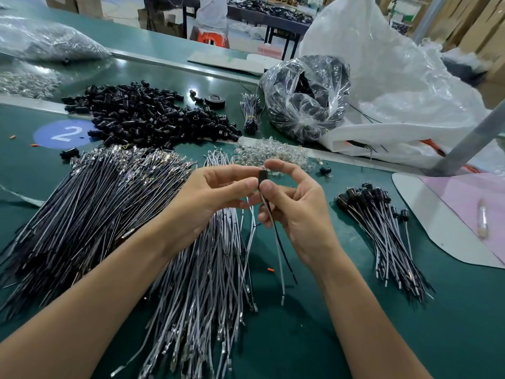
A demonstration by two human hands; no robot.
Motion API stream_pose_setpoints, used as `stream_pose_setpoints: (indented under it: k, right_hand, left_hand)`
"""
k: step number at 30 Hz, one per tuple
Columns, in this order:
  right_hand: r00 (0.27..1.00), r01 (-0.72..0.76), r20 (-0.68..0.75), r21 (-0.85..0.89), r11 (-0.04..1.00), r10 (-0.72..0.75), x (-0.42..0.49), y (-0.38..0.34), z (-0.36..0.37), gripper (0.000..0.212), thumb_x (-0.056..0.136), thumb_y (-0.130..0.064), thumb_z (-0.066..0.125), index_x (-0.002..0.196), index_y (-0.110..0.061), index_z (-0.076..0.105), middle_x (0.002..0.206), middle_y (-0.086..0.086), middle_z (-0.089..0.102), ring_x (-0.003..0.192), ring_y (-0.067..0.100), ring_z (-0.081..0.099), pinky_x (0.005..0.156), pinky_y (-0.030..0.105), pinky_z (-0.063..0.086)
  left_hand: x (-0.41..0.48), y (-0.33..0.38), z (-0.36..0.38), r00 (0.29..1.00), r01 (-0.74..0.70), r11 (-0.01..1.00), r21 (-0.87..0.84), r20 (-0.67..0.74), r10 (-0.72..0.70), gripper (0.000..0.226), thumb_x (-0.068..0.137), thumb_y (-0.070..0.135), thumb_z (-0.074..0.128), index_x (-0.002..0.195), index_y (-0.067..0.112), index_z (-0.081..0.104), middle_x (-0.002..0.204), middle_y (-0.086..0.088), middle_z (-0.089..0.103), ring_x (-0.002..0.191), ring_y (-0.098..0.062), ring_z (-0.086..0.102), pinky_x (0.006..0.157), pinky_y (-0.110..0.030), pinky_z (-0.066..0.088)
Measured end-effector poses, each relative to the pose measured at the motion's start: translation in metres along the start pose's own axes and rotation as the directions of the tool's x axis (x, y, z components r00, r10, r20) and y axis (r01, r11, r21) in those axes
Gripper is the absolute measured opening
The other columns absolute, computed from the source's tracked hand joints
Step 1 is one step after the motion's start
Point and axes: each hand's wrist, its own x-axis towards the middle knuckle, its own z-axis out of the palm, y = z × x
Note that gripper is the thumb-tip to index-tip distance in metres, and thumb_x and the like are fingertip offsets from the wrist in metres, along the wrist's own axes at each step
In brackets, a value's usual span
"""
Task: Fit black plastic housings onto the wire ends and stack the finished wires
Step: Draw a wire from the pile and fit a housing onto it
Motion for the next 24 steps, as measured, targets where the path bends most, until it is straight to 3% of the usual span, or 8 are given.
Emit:
stream_pose_setpoints:
  k: [3, 6, 9, 15, 19, 24]
  right_hand:
    - [0.998, 0.022, 0.052, -0.024, 0.999, -0.02, 0.0, 0.001, 0.0, 0.051, 0.075, -0.022, 0.075, 0.12, -0.011, 0.053, 0.069, 0.008, 0.071, 0.05, 0.015, 0.062, 0.048, 0.022, 0.048]
    - [0.998, 0.031, 0.05, -0.068, 0.997, -0.028, 0.0, 0.001, 0.002, 0.047, 0.074, -0.018, 0.075, 0.117, -0.01, 0.058, 0.073, 0.01, 0.073, 0.056, 0.016, 0.064, 0.052, 0.023, 0.05]
    - [0.999, 0.04, 0.015, -0.11, 0.993, -0.039, 0.001, 0.0, 0.004, 0.033, 0.073, -0.014, 0.074, 0.105, -0.012, 0.065, 0.076, 0.011, 0.075, 0.06, 0.018, 0.069, 0.053, 0.022, 0.051]
    - [0.998, 0.054, -0.019, -0.146, 0.988, -0.057, 0.0, 0.003, 0.007, 0.032, 0.074, -0.01, 0.073, 0.104, -0.008, 0.062, 0.074, 0.011, 0.074, 0.062, 0.02, 0.072, 0.054, 0.022, 0.052]
    - [0.996, 0.089, -0.011, -0.124, 0.988, -0.091, -0.001, 0.003, 0.008, 0.035, 0.074, -0.013, 0.073, 0.106, -0.009, 0.059, 0.074, 0.011, 0.074, 0.062, 0.022, 0.072, 0.054, 0.022, 0.052]
    - [0.99, 0.136, -0.015, -0.104, 0.985, -0.138, -0.001, 0.005, 0.007, 0.029, 0.083, 0.002, 0.07, 0.108, -0.01, 0.059, 0.075, 0.011, 0.075, 0.064, 0.022, 0.073, 0.055, 0.023, 0.054]
  left_hand:
    - [-0.001, 0.0, 0.0, 0.999, -0.002, 1.0, -0.008, 0.046, 0.002, 0.033, 0.08, 0.024, 0.073, 0.106, 0.003, 0.072, 0.101, -0.032, 0.067, 0.089, -0.032, 0.063, 0.09, -0.049, 0.051]
    - [0.001, 0.001, -0.001, 0.999, -0.053, 0.995, -0.085, -0.006, 0.053, 0.022, 0.078, 0.02, 0.07, 0.095, 0.006, 0.073, 0.09, -0.009, 0.073, 0.083, -0.019, 0.066, 0.081, -0.032, 0.057]
    - [0.003, 0.001, -0.004, 0.995, -0.094, 0.99, -0.101, -0.036, 0.091, 0.014, 0.074, 0.021, 0.073, 0.087, 0.018, 0.078, 0.091, -0.001, 0.074, 0.085, -0.014, 0.066, 0.085, -0.029, 0.054]
    - [0.003, 0.0, -0.002, 0.985, -0.16, 0.982, -0.096, -0.085, 0.152, 0.019, 0.065, 0.027, 0.078, 0.084, 0.023, 0.08, 0.09, 0.002, 0.076, 0.083, -0.009, 0.069, 0.078, -0.021, 0.055]
    - [0.002, -0.004, 0.003, 0.984, -0.171, 0.982, -0.085, -0.059, 0.166, 0.018, 0.072, 0.017, 0.076, 0.09, 0.014, 0.077, 0.087, -0.006, 0.076, 0.079, -0.013, 0.07, 0.074, -0.021, 0.055]
    - [0.001, -0.001, 0.006, 0.985, -0.17, 0.981, -0.094, -0.046, 0.167, 0.025, 0.072, 0.021, 0.073, 0.096, 0.016, 0.075, 0.087, -0.008, 0.076, 0.08, -0.016, 0.07, 0.074, -0.023, 0.055]
